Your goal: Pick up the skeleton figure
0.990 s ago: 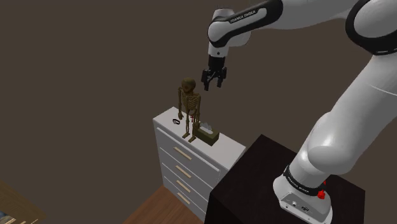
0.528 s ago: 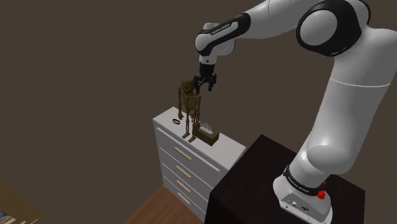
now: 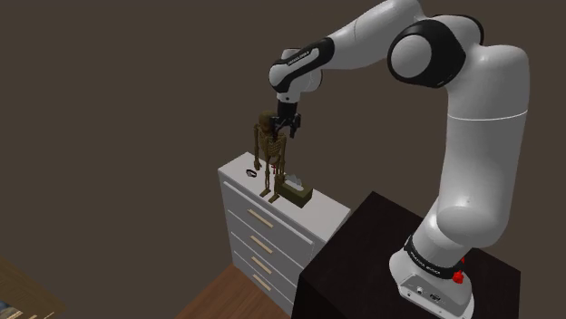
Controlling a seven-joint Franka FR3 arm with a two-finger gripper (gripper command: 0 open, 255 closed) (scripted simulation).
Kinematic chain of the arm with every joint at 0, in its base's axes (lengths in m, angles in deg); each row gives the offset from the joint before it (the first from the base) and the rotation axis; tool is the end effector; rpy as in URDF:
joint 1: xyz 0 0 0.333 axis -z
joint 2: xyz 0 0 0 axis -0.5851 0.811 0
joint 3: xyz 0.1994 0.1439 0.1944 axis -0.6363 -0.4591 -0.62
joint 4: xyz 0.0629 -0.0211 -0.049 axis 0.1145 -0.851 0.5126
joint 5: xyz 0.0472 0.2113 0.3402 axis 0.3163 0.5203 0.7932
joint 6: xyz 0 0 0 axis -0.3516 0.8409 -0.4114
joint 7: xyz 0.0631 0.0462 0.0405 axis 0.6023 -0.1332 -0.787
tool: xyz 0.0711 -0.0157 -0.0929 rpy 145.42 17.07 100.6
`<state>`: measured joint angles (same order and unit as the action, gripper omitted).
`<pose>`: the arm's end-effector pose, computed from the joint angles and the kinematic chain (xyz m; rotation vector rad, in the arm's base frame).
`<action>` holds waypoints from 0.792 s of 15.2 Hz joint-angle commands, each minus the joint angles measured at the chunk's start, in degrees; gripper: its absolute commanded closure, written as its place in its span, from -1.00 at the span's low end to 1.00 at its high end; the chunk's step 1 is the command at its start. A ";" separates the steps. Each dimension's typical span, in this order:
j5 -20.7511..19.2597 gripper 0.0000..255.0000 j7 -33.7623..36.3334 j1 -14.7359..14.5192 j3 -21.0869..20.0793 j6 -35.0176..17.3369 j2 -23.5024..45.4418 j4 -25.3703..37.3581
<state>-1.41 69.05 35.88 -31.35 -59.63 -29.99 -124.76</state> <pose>0.6337 -0.0861 0.3109 -2.9820 0.2251 0.1064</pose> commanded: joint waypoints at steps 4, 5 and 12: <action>0.56 -1.00 -0.55 0.09 -0.23 -2.30 1.67 -0.66; 0.56 1.00 -0.56 0.10 -0.23 -2.30 1.68 -0.66; 0.57 1.00 -0.51 0.06 -0.25 -2.33 1.68 -0.68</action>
<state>-0.88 68.53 35.99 -31.55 -61.94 -28.39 -125.39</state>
